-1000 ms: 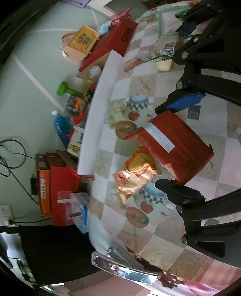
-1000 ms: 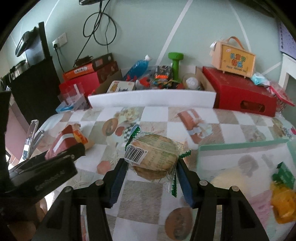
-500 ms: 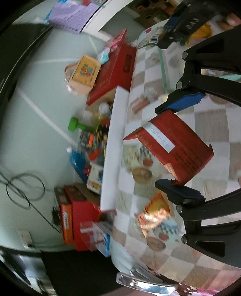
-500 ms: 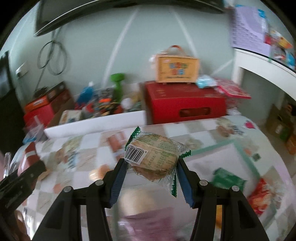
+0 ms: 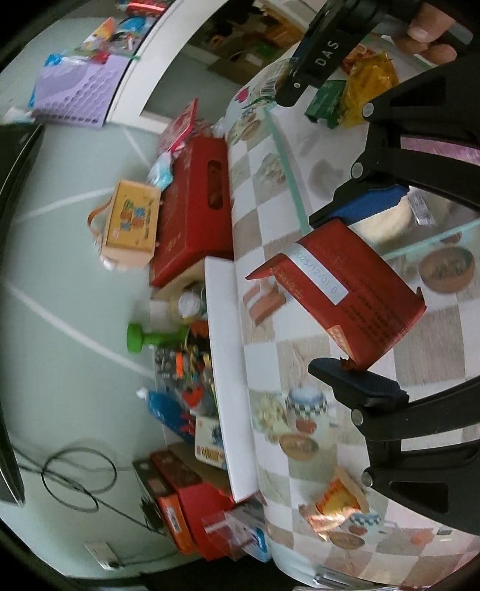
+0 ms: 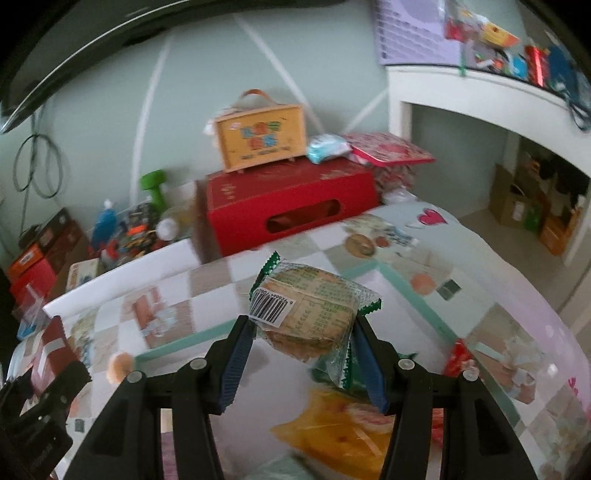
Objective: Organize snacks
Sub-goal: 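Carry the red box into the teal tray while the right gripper carries the cookie there, then release the red box and the cookie into the tray with both grippers, then withdraw both grippers, moving the left toward the chip bag and right toward the pudding cup, then close the right gripper on the cream pudding cup while the left gripper approaches the chip bag, then grasp the chip bag with the left gripper and lift while the right gripper holds the pudding cup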
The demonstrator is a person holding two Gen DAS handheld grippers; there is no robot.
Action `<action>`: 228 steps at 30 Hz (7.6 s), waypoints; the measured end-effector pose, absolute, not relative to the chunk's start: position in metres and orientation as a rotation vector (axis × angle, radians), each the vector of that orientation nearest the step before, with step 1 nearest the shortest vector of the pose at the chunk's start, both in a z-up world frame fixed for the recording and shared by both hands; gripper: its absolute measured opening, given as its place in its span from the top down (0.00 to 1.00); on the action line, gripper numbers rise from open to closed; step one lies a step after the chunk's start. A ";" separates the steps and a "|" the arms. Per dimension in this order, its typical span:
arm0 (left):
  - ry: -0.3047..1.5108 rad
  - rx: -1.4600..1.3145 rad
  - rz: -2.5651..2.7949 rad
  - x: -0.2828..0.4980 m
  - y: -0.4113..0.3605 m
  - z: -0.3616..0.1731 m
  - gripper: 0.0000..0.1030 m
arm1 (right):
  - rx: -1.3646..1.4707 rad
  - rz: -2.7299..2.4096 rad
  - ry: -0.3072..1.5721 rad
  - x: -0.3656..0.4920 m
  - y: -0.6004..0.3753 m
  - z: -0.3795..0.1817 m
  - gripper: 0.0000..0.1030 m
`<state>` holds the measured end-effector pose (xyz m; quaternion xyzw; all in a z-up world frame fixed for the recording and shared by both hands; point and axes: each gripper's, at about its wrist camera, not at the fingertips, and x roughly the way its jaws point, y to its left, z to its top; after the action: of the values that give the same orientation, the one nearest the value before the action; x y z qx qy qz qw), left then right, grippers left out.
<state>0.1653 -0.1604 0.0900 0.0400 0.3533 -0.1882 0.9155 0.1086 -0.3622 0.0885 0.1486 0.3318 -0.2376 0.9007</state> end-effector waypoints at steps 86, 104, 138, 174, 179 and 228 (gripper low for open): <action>0.828 -0.029 0.133 0.215 -0.027 0.060 0.04 | 0.137 -0.253 0.768 0.160 -0.268 0.077 0.08; 0.848 -0.104 0.239 0.210 0.017 0.052 0.04 | 0.051 -0.046 0.823 0.182 -0.197 0.055 0.08; 0.898 -0.073 0.230 0.219 0.014 0.038 0.04 | 0.011 0.042 0.863 0.200 -0.166 0.020 0.41; 0.858 -0.343 0.195 0.238 0.039 0.010 0.04 | 0.124 0.011 0.824 0.207 -0.179 0.021 0.51; 0.832 -0.379 0.197 0.237 0.042 0.010 0.08 | 0.131 0.010 0.826 0.207 -0.180 0.020 0.51; 0.932 -0.297 0.011 0.232 0.012 0.015 0.46 | 0.083 0.006 0.822 0.203 -0.177 0.026 0.48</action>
<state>0.2316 0.0119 0.0149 -0.1428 0.4476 0.0051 0.8827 0.2031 -0.1767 0.0262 0.0406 0.3993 0.0029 0.9159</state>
